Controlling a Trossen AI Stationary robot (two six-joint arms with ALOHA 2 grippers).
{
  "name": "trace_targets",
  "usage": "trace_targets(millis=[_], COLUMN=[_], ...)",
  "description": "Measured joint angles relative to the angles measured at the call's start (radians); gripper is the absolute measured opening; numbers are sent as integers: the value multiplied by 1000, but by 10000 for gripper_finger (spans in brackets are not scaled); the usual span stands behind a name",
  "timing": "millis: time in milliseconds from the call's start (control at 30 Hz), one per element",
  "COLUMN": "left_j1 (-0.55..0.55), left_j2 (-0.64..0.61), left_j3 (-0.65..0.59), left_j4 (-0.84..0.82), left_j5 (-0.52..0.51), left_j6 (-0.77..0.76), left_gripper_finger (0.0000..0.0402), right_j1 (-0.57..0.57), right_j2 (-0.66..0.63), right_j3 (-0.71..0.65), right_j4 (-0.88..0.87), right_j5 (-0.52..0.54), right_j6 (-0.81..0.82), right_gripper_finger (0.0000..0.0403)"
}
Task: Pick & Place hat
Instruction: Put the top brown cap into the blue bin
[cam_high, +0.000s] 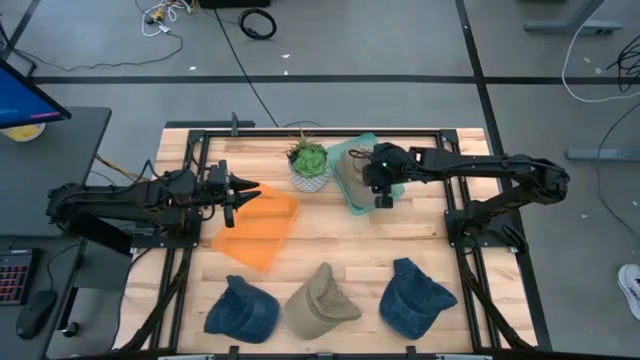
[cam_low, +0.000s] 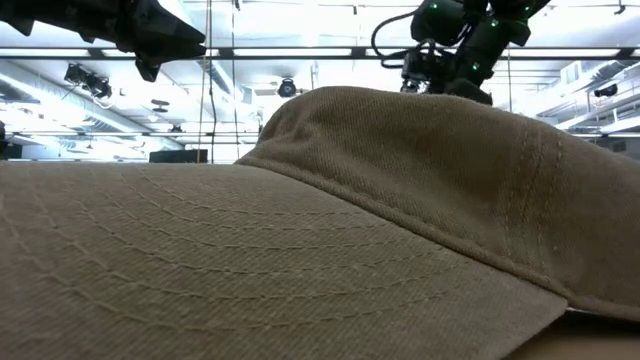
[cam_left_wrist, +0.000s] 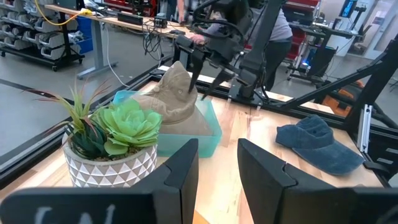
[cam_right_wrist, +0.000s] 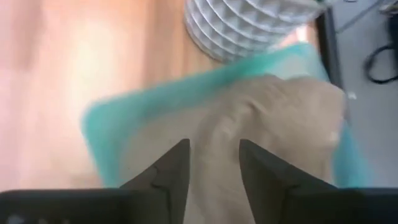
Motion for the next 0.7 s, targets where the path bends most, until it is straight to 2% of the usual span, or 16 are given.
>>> trace_targets(millis=[233,467,600,700], left_j1=[0,0,0,0], left_j2=[0,0,0,0], left_j3=[0,0,0,0], left_j4=[0,-7,-17,-18], left_j5=[0,0,0,0], left_j6=[4,3,4,4], left_gripper_finger=[115,115,115,115], right_j1=[14,14,16,28], right_j2=[63,176,198,197], right_j3=[1,1,1,1], right_j4=[38,39,38,30], right_j5=[1,166,162,161], right_j6=[45,62,16,-54], right_gripper_finger=[182,185,150,89])
